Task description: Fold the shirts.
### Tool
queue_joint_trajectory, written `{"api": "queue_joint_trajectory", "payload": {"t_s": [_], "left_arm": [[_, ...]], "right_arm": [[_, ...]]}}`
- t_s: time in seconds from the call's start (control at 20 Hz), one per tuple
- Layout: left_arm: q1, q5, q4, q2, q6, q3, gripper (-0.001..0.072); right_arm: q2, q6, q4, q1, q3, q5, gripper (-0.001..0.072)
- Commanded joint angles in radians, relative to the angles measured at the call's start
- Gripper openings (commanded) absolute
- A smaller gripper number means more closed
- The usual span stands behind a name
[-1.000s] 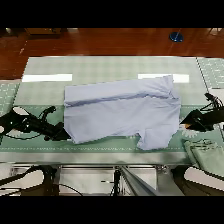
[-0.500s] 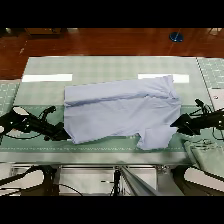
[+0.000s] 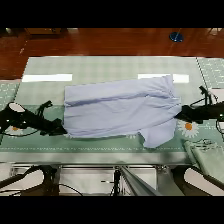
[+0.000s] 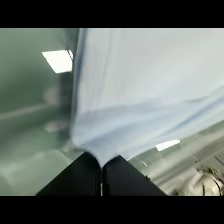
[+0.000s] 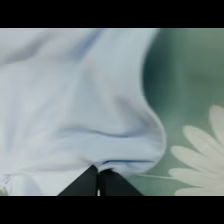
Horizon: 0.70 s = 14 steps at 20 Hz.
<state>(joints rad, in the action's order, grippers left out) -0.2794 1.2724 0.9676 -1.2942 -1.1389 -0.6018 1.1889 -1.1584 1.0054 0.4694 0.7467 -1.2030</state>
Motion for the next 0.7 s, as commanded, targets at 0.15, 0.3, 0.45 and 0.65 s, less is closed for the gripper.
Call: {"api": "queue_joint_trajectory", "payload": {"t_s": [0.15, 0.3, 0.45, 0.65], "left_arm": [[0.0, 0.107, -0.28, 0.197, -0.004, -0.172, 0.003], [0.0, 0.04, -0.324, 0.187, -0.004, -0.229, 0.003], [0.0, -0.014, -0.325, 0.131, -0.003, -0.272, 0.0031], [0.0, -0.069, -0.326, 0.024, 0.001, -0.325, 0.0031]], "right_arm": [[-0.214, 0.004, -0.119, -0.004, 0.152, -0.021, 0.0024], [-0.211, 0.004, -0.151, -0.004, 0.164, 0.123, 0.0024], [-0.148, 0.006, -0.206, -0.004, 0.182, 0.21, 0.0023], [0.019, 0.023, -0.273, -0.004, 0.285, 0.274, 0.0024]]}}
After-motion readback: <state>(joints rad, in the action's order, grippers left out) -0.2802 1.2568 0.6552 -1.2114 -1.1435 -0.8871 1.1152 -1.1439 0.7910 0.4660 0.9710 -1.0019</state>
